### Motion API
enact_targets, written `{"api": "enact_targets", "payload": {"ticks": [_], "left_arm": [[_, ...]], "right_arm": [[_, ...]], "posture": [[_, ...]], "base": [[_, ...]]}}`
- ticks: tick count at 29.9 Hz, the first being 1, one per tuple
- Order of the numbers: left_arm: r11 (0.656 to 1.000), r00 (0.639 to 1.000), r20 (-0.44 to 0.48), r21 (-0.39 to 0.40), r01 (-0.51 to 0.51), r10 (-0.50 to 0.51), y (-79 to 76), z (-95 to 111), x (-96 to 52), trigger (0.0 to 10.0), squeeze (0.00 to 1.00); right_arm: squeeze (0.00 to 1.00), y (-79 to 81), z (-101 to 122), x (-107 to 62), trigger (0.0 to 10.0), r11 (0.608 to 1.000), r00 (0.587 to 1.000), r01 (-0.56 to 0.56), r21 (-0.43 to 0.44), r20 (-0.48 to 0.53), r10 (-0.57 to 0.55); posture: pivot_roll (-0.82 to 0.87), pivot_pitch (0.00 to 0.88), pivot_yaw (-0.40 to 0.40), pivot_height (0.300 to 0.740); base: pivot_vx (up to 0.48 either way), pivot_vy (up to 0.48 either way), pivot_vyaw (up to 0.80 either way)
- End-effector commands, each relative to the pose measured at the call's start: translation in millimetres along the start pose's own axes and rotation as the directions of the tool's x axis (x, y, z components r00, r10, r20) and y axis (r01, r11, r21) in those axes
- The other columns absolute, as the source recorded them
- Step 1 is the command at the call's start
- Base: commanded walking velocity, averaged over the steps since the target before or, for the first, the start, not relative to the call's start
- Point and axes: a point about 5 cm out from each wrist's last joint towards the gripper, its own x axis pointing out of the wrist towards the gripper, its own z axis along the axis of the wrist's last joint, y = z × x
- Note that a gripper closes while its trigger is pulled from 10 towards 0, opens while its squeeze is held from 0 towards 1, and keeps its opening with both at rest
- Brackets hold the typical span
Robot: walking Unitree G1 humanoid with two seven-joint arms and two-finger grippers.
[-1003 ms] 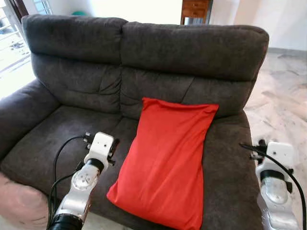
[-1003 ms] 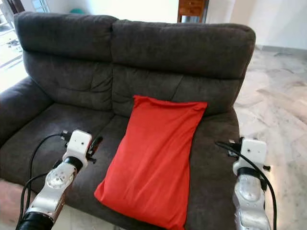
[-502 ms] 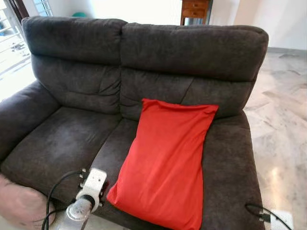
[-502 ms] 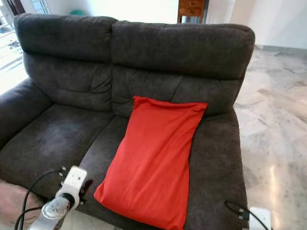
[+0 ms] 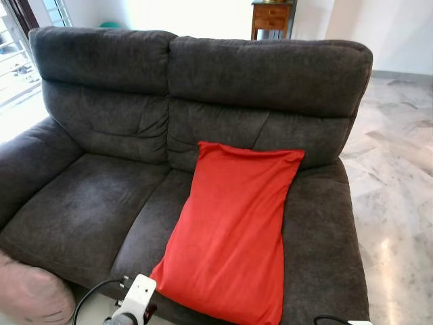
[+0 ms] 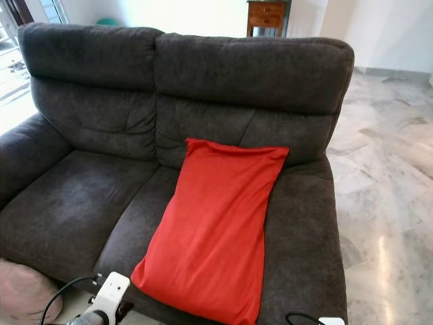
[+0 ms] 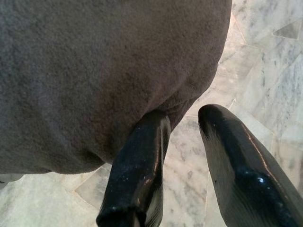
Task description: Move the pillow to the sofa from floor
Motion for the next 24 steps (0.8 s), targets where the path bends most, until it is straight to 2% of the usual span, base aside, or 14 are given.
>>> {"api": "enact_targets", "payload": {"ticks": [1,4,6,13,24], "left_arm": [[1.000,0.998,-0.065,0.012,0.006,-0.005,-2.5,-14,-2.6,10.0,0.00],[0.999,0.997,-0.082,0.037,0.007,-0.004,-1.9,-18,-3.4,10.0,0.00],[0.995,0.995,-0.100,0.095,-0.004,0.014,2.4,-20,-4.1,10.0,0.00],[0.998,0.995,-0.096,0.068,0.003,0.004,-0.4,-22,-4.4,10.0,0.00],[0.998,0.996,-0.094,0.066,0.008,-0.002,0.7,-22,-4.7,10.0,0.00]], "right_arm": [[0.00,16.3,-1,-2.2,10.0,0.998,0.998,-0.062,-0.020,-0.001,0.062],[0.00,17.4,-1,-2.5,10.0,0.998,0.998,-0.064,-0.016,-0.004,0.064],[0.00,19.9,-1,-3.0,10.0,0.997,0.997,-0.079,0.003,0.000,0.079],[0.00,27.2,4,-3.6,10.0,0.991,0.993,-0.120,0.053,0.028,0.118],[0.00,36.0,10,-4.1,10.0,0.986,0.988,-0.151,0.067,0.043,0.149]], "posture": [[-0.04,0.000,0.039,0.740],[-0.04,0.000,0.040,0.740],[-0.04,0.000,0.042,0.740],[-0.04,0.000,0.046,0.740],[-0.04,0.000,0.048,0.740]], "base": [[0.000,0.000,0.00],[0.000,0.000,0.00],[0.000,0.000,0.00],[0.000,0.000,0.00],[0.000,0.000,0.00]]}}
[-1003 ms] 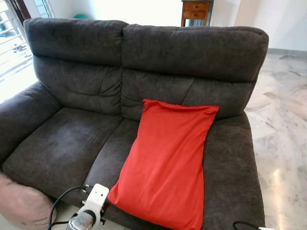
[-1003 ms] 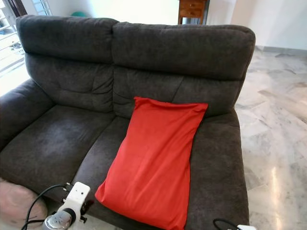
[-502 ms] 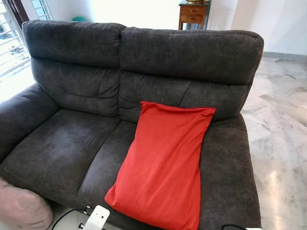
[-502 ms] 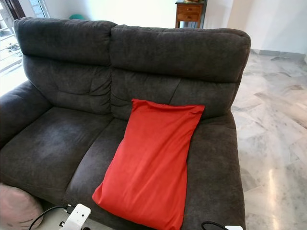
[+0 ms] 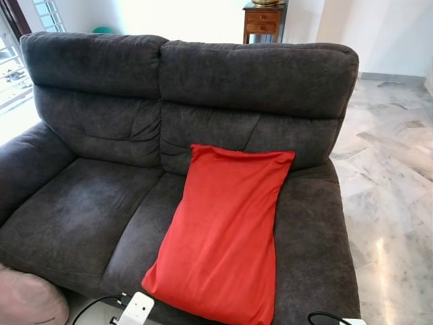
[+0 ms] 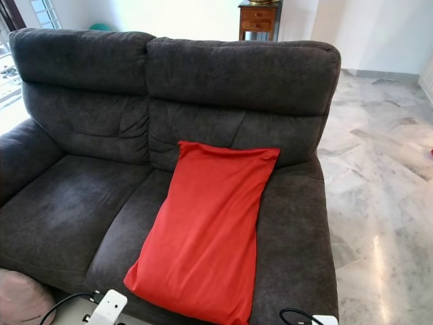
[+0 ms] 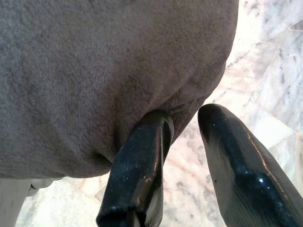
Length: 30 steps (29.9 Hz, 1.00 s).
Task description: Move the pillow to the sofa from floor
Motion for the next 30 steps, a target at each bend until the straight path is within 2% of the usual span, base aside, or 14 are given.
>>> {"api": "enact_targets", "payload": {"ticks": [1,6,8,10,12,15,30], "left_arm": [[1.000,1.000,-0.007,0.011,-0.001,0.001,3.6,-2,-0.6,10.0,0.00],[1.000,1.000,0.006,0.012,-0.010,0.010,6.1,2,0.0,10.0,0.00],[0.998,1.000,0.025,0.068,-0.020,0.018,8.0,7,0.5,10.0,0.00],[0.997,0.999,0.030,0.068,-0.019,0.017,8.6,9,1.0,10.0,0.00],[0.999,0.999,0.029,0.033,-0.028,0.027,10.5,11,1.6,10.0,0.00],[0.999,0.999,0.038,0.036,-0.028,0.027,11.1,15,2.1,10.0,0.00],[0.999,0.999,0.045,0.042,-0.031,0.029,11.6,14,1.6,10.0,0.00]], "right_arm": [[0.00,20.5,3,-1.3,10.0,0.996,0.996,-0.084,0.013,0.008,0.084],[0.00,21.3,6,-0.8,10.0,0.996,0.996,-0.088,0.012,0.015,0.088],[0.00,21.8,7,-0.7,10.0,0.996,0.996,-0.092,0.012,0.017,0.091],[0.00,22.6,8,-0.7,10.0,0.995,0.995,-0.095,0.014,0.019,0.095],[0.00,24.1,9,-0.6,10.0,0.995,0.994,-0.103,0.011,0.022,0.103],[0.00,24.4,10,-0.3,10.0,0.995,0.994,-0.102,0.020,0.027,0.102],[0.00,27.4,10,-0.6,10.0,0.993,0.993,-0.114,0.012,0.021,0.113]], "posture": [[-0.04,0.000,0.048,0.740],[-0.03,0.000,0.041,0.740],[-0.03,0.000,0.039,0.740],[-0.03,0.000,0.039,0.740],[-0.03,0.000,0.040,0.740],[-0.03,0.006,0.039,0.740],[-0.03,0.019,0.039,0.740]], "base": [[0.000,0.000,0.00],[0.000,0.000,0.00],[0.000,0.000,0.00],[0.000,0.000,0.00],[0.000,0.000,0.00],[0.000,0.000,0.00],[-0.262,0.000,0.00]]}}
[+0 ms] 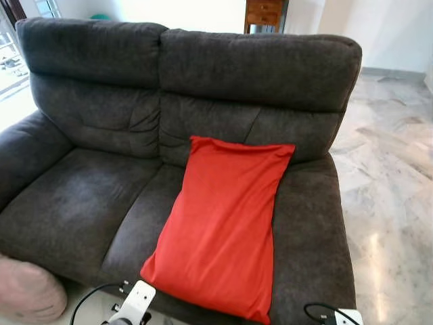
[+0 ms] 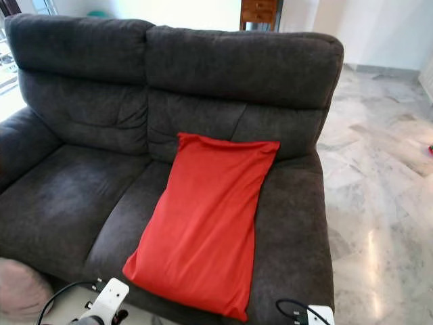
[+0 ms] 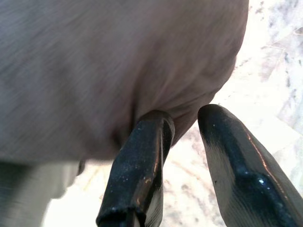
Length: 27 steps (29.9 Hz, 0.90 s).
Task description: Move the pillow to the sofa from floor
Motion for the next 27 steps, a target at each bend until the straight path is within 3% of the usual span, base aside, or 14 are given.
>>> {"api": "enact_targets", "payload": {"ticks": [1,10,27], "left_arm": [[1.000,1.000,-0.008,0.003,-0.008,0.008,3.2,-3.1,-0.9,10.0,0.00],[1.000,1.000,-0.008,0.002,-0.009,0.009,2.7,-2.5,-0.7,10.0,0.00],[1.000,1.000,-0.016,-0.014,-0.025,0.025,6.2,-4.2,-1.2,10.0,0.00]], "right_arm": [[0.00,17.1,-7.4,-3.1,10.0,0.997,0.997,-0.073,-0.004,-0.022,0.073],[0.00,16.6,-6.8,-2.8,10.0,0.997,0.997,-0.076,-0.005,-0.022,0.075],[0.00,18.5,-6.1,-2.8,10.0,0.996,0.996,-0.084,0.002,-0.021,0.084]], "posture": [[-0.03,0.021,0.037,0.740],[-0.03,0.021,0.033,0.740],[-0.03,0.031,0.037,0.740]], "base": [[-0.277,0.000,0.00],[-0.278,0.000,0.00],[0.000,0.000,0.00]]}}
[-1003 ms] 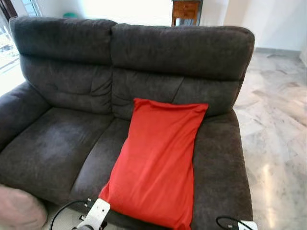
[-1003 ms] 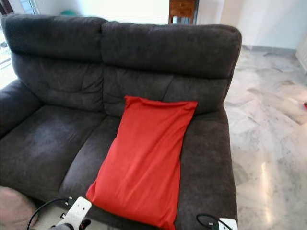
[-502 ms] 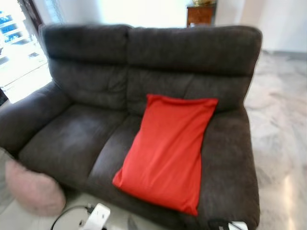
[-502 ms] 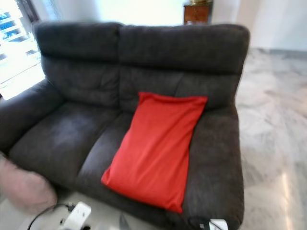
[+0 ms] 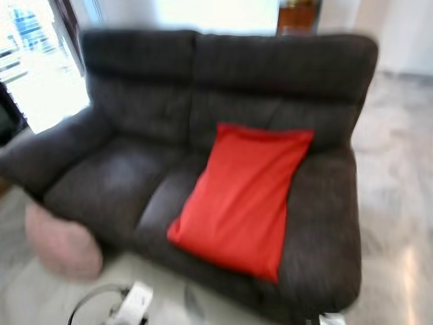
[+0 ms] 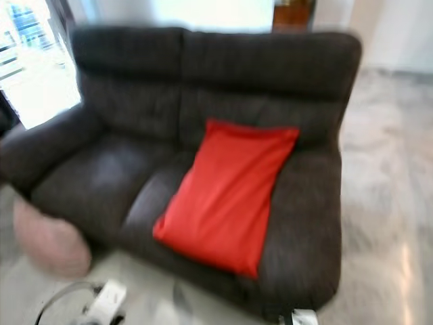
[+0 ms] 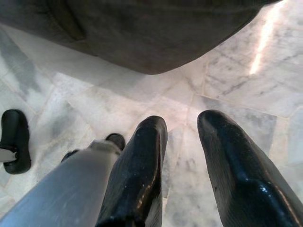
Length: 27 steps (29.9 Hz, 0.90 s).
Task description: Move the pillow to the sofa from floor
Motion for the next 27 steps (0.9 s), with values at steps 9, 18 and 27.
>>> {"api": "enact_targets", "payload": {"ticks": [9,18,27], "left_arm": [[1.000,1.000,-0.008,-0.014,-0.020,0.020,5.9,1.0,0.2,10.0,0.00],[1.000,1.000,-0.008,-0.016,-0.021,0.021,5.3,1.0,0.2,10.0,0.00],[0.999,1.000,-0.010,-0.021,-0.024,0.024,4.6,-0.6,-0.2,10.0,0.00]], "right_arm": [[0.00,4.3,0.3,-0.2,10.0,1.000,1.000,-0.014,0.009,0.004,0.014],[0.00,3.8,-0.5,-0.1,10.0,1.000,1.000,-0.006,0.009,-0.007,0.006],[0.00,0.3,-0.2,-0.2,10.0,0.999,1.000,0.030,0.011,0.001,-0.030]], "posture": [[-0.03,0.031,0.037,0.740],[-0.03,0.030,0.036,0.740],[-0.03,0.010,0.037,0.740]], "base": [[0.000,0.000,0.00],[0.000,0.180,0.00],[0.000,0.268,0.00]]}}
